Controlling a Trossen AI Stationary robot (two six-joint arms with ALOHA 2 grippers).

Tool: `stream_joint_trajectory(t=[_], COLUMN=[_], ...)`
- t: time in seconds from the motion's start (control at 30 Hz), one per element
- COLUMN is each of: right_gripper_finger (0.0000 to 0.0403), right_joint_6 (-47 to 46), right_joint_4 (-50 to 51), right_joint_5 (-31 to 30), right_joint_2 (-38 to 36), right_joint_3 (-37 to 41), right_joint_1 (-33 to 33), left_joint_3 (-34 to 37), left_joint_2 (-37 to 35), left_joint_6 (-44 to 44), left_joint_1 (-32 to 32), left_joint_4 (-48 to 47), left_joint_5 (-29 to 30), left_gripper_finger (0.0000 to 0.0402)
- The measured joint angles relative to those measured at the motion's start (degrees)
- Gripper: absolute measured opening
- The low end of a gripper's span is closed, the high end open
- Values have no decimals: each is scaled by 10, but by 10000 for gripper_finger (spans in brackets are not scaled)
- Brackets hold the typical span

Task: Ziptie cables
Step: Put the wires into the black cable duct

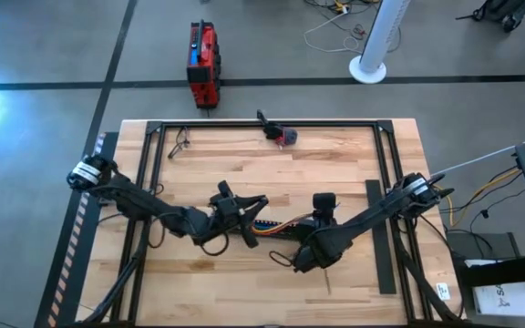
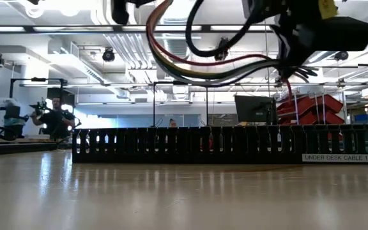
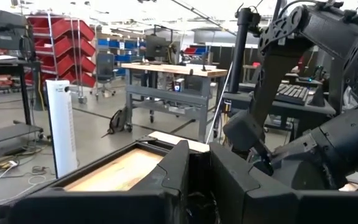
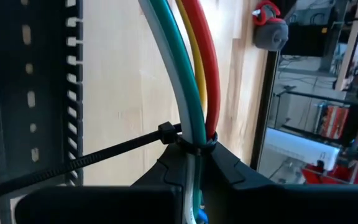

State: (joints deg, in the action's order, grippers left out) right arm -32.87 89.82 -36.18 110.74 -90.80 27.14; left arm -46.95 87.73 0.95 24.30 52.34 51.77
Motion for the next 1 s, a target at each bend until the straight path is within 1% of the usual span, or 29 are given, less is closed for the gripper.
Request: stream_joint_trajectory(t=[0.13, 0.37, 0.47, 0.53, 0.63, 0.7, 0.77, 0.9, 1.0], right_gripper_finger=[9, 9, 9, 9, 9, 9, 9, 9, 9], right_joint_6=[30, 46, 54, 64, 65, 50, 19, -58, -95], right_joint_4=[0, 1, 0, 1, 2, 2, 2, -8, -32], right_joint_5=[-5, -67, -79, -86, -124, -157, -176, -179, -179], right_joint_2=[0, 0, -2, -8, -20, -22, -22, -20, -20], right_joint_3=[35, 134, 171, 192, 219, 231, 236, 233, 227], right_joint_1=[2, 1, 1, 1, 1, 1, 1, 10, 24], left_joint_3=[-27, -77, -86, -86, -86, -86, -86, -86, -86], left_joint_2=[28, 50, 50, 50, 50, 50, 50, 50, 50], left_joint_6=[9, 65, 60, 48, 32, 28, 28, 29, 30], left_joint_1=[-4, -4, -4, -7, -12, -14, -16, -15, -15], left_joint_4=[0, -8, -25, -27, -28, -28, -28, -28, -40], left_joint_5=[-3, -3, -6, -20, -35, -35, -35, -34, -34], left_gripper_finger=[36, 36, 36, 36, 36, 36, 36, 36, 36])
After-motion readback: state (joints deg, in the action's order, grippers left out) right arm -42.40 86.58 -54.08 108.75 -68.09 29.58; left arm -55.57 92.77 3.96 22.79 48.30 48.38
